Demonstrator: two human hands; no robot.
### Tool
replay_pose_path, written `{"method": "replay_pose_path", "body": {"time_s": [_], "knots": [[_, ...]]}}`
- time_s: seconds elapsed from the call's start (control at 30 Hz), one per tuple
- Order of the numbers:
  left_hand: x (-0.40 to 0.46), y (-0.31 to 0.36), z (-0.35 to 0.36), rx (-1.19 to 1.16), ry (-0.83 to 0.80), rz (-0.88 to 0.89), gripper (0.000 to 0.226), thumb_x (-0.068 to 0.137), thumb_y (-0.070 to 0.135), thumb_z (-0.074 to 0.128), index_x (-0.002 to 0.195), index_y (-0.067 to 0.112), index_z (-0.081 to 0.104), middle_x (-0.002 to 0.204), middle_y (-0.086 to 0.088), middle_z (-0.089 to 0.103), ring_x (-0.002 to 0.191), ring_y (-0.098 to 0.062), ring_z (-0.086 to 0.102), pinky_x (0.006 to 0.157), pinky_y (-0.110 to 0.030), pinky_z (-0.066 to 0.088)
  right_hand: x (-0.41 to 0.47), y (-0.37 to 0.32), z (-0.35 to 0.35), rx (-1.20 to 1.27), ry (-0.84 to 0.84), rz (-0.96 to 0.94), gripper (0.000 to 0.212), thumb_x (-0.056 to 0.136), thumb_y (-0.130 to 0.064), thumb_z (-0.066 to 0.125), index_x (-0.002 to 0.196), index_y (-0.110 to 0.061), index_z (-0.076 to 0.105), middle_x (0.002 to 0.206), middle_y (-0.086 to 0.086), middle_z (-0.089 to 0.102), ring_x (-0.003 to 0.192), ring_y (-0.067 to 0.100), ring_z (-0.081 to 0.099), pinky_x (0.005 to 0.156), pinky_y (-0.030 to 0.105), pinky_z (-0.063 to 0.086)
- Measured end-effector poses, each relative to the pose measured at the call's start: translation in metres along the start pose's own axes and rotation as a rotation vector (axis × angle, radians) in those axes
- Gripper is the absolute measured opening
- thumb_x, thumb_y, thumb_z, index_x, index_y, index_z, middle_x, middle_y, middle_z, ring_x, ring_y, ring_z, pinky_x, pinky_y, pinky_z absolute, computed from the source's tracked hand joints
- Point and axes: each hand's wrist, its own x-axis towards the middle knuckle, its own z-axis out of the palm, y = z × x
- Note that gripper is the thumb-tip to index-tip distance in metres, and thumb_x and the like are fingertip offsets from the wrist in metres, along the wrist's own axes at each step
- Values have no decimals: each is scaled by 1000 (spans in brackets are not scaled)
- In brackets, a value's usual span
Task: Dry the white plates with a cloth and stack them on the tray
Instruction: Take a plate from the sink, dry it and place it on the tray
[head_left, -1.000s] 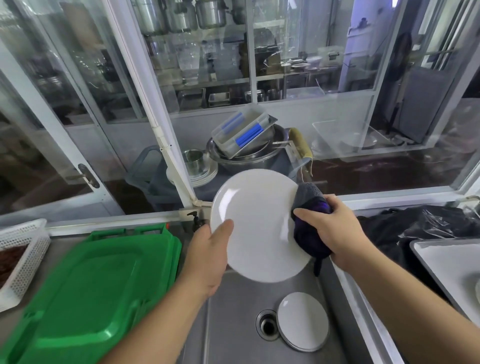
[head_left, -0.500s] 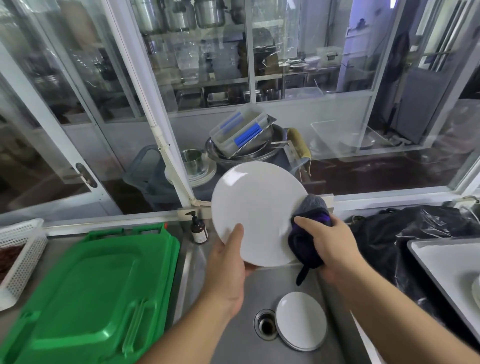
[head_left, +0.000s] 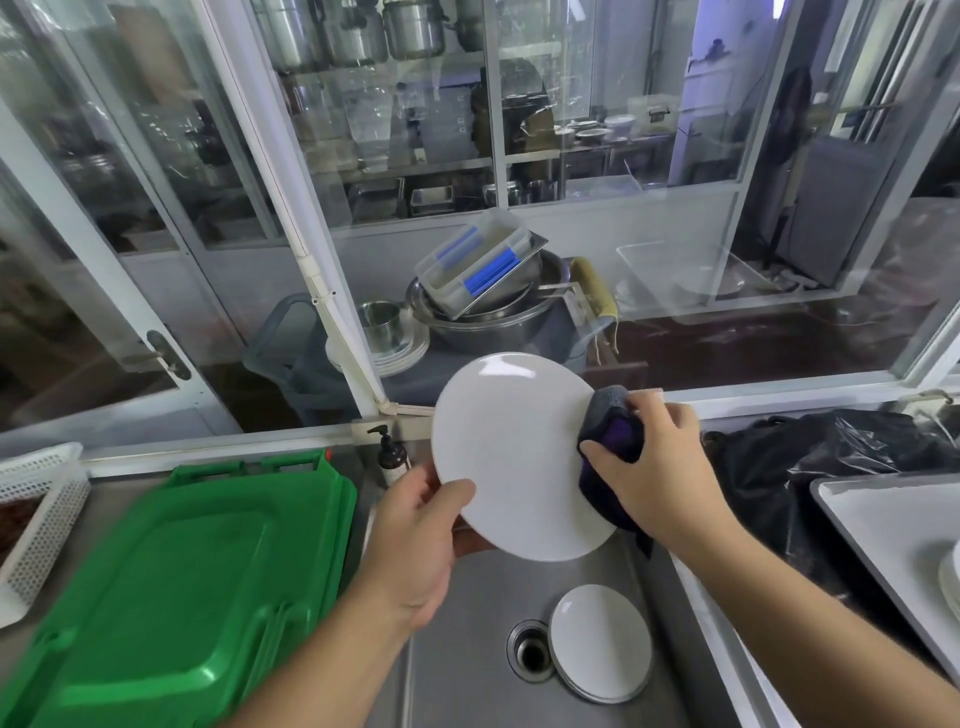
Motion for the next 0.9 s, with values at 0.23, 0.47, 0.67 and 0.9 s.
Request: {"method": "replay_pose_path", "body": {"time_s": [0.23,0.47,0.67,0.9], "knots": [[5,-11,14,15,4,57,56,96,-14,49,129,30,62,104,-3,79,90,-22,75,72,-48,62,-35,11,24,-246,-23,-433,26,86,-33,71,110,-22,69,116,2,58,94,32,62,72,41,55],[-4,-23,22,67,-46,-18,52,99,-12,40,127,23,66,108,-14,77,88,-26,75,68,-43,61,-33,-11,22,-77,-203,-722,32,88,-31,71,118,-20,71,127,-3,60,109,17,62,92,18,47],[-11,-28,24,1,-119,-43,48,94,-5,54,119,32,73,116,-16,75,94,-30,71,83,-59,59,17,-30,13,-176,-89,-804,39,88,-25,77,125,-15,71,129,4,61,110,28,62,93,34,51],[-9,-20,20,-6,-77,23,50,97,-13,49,125,23,68,103,-8,77,85,-20,72,69,-43,61,33,-25,10,-219,23,-529,42,93,-26,74,133,-15,64,136,5,56,101,35,67,75,31,49]]}}
